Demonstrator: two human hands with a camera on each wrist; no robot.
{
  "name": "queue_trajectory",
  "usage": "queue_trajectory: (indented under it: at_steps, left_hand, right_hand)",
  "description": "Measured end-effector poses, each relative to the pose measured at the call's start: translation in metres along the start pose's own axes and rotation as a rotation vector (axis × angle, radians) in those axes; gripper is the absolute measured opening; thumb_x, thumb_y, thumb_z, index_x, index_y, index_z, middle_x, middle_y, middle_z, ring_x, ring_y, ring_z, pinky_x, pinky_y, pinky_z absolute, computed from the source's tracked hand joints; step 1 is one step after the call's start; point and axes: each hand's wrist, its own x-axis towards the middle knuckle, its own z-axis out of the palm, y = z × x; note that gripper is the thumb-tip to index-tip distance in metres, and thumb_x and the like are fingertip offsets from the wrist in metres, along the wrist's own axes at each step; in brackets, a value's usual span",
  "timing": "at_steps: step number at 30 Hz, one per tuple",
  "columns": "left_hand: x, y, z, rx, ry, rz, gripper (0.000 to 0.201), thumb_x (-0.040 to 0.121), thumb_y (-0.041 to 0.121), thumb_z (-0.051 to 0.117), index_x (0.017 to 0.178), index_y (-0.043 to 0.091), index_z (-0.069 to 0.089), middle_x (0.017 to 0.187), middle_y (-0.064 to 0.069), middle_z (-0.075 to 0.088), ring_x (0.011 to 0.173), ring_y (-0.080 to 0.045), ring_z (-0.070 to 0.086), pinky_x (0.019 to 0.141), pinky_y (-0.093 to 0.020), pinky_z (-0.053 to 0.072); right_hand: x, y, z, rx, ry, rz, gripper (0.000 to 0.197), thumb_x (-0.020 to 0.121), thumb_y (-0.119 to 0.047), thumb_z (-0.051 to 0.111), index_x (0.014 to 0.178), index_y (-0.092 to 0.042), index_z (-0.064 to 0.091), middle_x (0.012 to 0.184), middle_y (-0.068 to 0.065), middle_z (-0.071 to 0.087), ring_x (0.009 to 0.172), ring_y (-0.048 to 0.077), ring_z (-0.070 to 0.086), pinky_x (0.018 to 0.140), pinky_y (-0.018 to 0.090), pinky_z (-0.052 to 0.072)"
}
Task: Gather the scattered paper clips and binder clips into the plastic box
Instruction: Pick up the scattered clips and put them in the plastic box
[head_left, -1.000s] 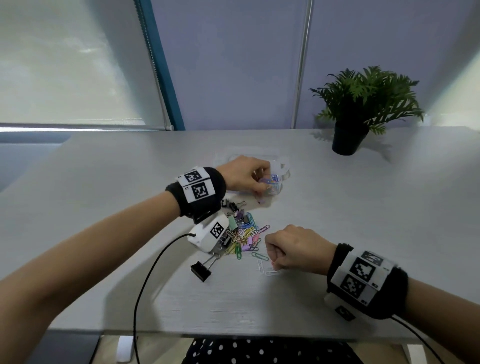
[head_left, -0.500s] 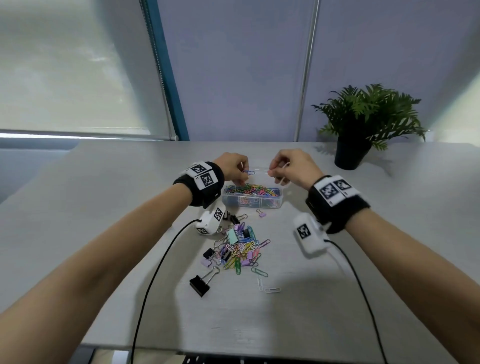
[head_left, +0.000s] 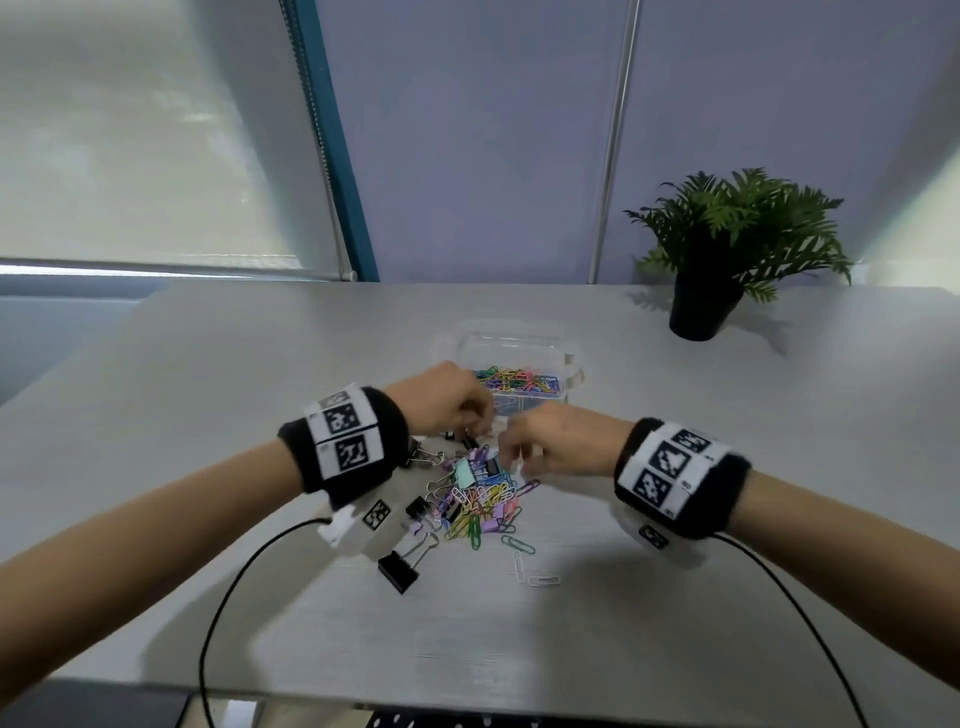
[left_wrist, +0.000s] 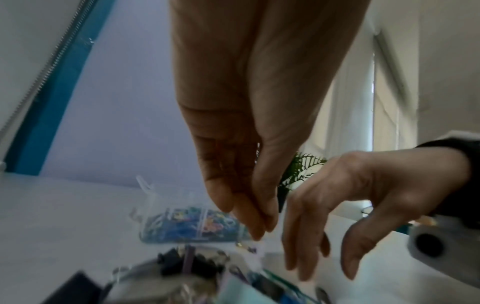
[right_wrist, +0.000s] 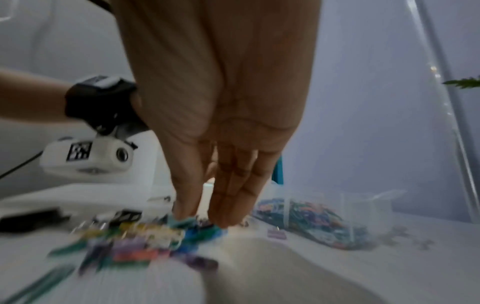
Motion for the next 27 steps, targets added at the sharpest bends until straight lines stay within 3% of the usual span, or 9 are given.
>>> queue_trajectory:
  at_steps: [3,5,9,12,14,18,22,24,27]
  left_hand:
    - [-0.014,0.01,0.017,-0.007,-0.14,0.022,0.017,0.087,0.006,0.058,0.098,0.01,0.071,0.091,-0.004,0.073,0.07,-0.008,0.064,0.077,-0.018,0.05]
    - [-0.015,0.013,0.027,0.045,-0.16,0.019,0.02,0.085,0.01,0.061,0.103,0.012,0.07,0.098,-0.005,0.073,0.084,-0.013,0.065,0.084,-0.023,0.048]
    - [-0.014,0.011,0.039,0.11,-0.112,-0.005,0.026,0.081,0.016,0.065,0.107,0.016,0.062,0.103,-0.003,0.066,0.095,-0.019,0.059,0.082,-0.033,0.046]
    - [-0.012,0.014,0.041,0.14,-0.113,-0.008,0.026,0.082,0.02,0.066,0.106,0.015,0.059,0.106,-0.004,0.063,0.1,-0.02,0.056,0.082,-0.034,0.045]
    - [-0.01,0.017,0.041,0.179,-0.117,-0.012,0.024,0.083,0.021,0.065,0.105,0.015,0.059,0.108,-0.005,0.061,0.102,-0.022,0.055,0.081,-0.035,0.045]
    - [-0.005,0.023,0.041,0.243,-0.137,-0.024,0.024,0.085,0.022,0.062,0.107,0.014,0.058,0.11,-0.007,0.06,0.104,-0.024,0.055,0.081,-0.036,0.046]
    - [0.003,0.03,0.041,0.195,-0.108,-0.078,0.028,0.085,0.029,0.062,0.106,0.011,0.056,0.109,-0.008,0.061,0.102,-0.026,0.057,0.084,-0.037,0.049]
    - [0.007,0.034,0.043,0.196,-0.099,-0.1,0.029,0.083,0.029,0.065,0.104,0.012,0.057,0.109,-0.009,0.062,0.102,-0.028,0.058,0.084,-0.038,0.05]
    - [0.01,0.041,0.047,0.206,-0.116,-0.123,0.023,0.083,0.025,0.065,0.103,0.015,0.061,0.112,-0.011,0.061,0.104,-0.03,0.058,0.081,-0.038,0.048]
  right_hand:
    - [-0.004,0.003,0.019,-0.118,-0.048,-0.017,0.04,0.082,-0.014,0.063,0.12,-0.021,0.053,0.112,0.001,0.053,0.097,0.016,0.048,0.08,0.031,0.041]
    - [-0.002,0.007,0.024,-0.141,-0.035,0.002,0.041,0.082,-0.015,0.064,0.119,-0.02,0.049,0.102,0.001,0.046,0.09,0.016,0.043,0.075,0.033,0.04]
    - [-0.002,0.012,0.025,-0.058,0.006,0.031,0.021,0.08,-0.016,0.065,0.097,-0.018,0.052,0.089,-0.006,0.044,0.083,0.013,0.04,0.07,0.028,0.033]
    - [-0.006,0.014,0.027,-0.055,0.043,0.028,0.013,0.082,-0.015,0.06,0.078,-0.021,0.049,0.084,-0.004,0.047,0.078,0.015,0.044,0.068,0.032,0.039]
    - [-0.01,0.015,0.028,-0.083,0.07,0.043,0.014,0.084,-0.018,0.058,0.075,-0.022,0.048,0.088,0.0,0.049,0.081,0.018,0.048,0.07,0.035,0.042]
    - [-0.017,0.017,0.026,-0.097,0.081,0.058,0.011,0.084,-0.023,0.062,0.082,-0.018,0.052,0.095,0.001,0.047,0.089,0.02,0.049,0.07,0.033,0.042]
    - [-0.018,0.022,0.021,0.001,0.078,0.086,0.035,0.077,-0.023,0.07,0.103,-0.018,0.047,0.094,-0.009,0.043,0.086,0.012,0.043,0.073,0.03,0.04]
    - [-0.017,0.023,0.021,-0.023,0.045,0.104,0.037,0.077,-0.019,0.07,0.105,-0.018,0.048,0.093,-0.009,0.042,0.086,0.012,0.041,0.075,0.032,0.041]
    - [-0.013,0.028,0.024,-0.004,0.01,0.152,0.027,0.074,-0.015,0.071,0.08,-0.027,0.046,0.085,-0.008,0.045,0.083,0.014,0.043,0.071,0.031,0.038]
